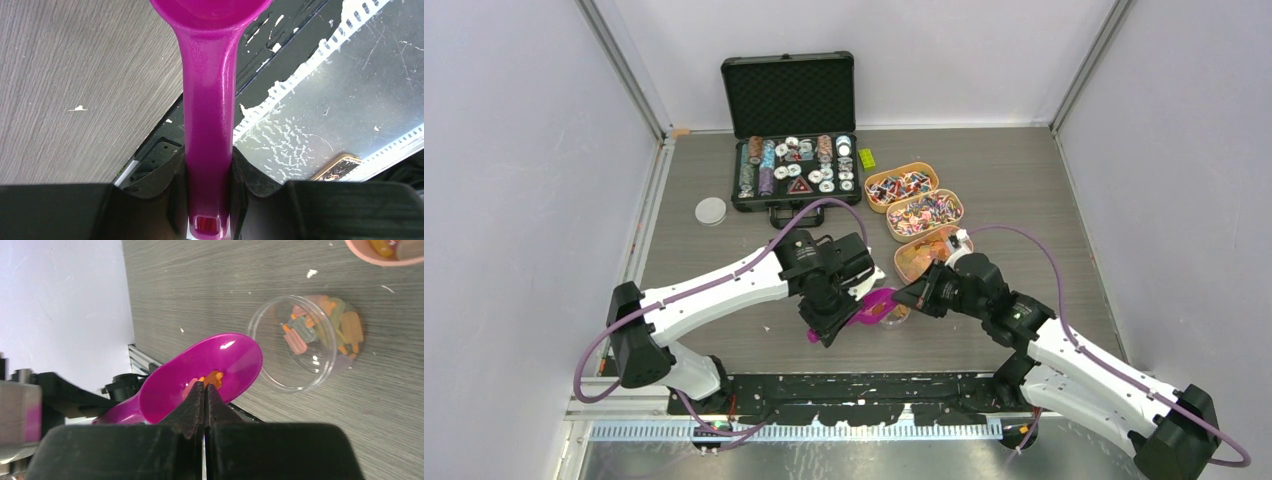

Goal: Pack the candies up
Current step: Place the fake candies in the packing bottle.

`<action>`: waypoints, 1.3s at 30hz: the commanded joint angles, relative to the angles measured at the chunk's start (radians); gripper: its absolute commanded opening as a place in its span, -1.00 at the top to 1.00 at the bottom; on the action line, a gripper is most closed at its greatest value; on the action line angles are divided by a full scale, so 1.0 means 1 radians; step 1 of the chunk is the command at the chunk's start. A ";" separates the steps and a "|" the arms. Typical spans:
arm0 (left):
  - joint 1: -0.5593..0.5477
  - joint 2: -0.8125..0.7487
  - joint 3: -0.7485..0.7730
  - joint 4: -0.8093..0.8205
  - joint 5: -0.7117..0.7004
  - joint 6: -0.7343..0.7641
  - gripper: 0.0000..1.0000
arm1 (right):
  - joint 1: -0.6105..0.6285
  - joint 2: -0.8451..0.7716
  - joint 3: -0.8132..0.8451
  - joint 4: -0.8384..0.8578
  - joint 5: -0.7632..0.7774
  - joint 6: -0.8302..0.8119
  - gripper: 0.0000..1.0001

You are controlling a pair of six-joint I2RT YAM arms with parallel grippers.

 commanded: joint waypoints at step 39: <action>0.006 0.064 0.202 0.073 -0.072 0.048 1.00 | 0.015 0.030 -0.116 0.067 0.029 0.023 0.99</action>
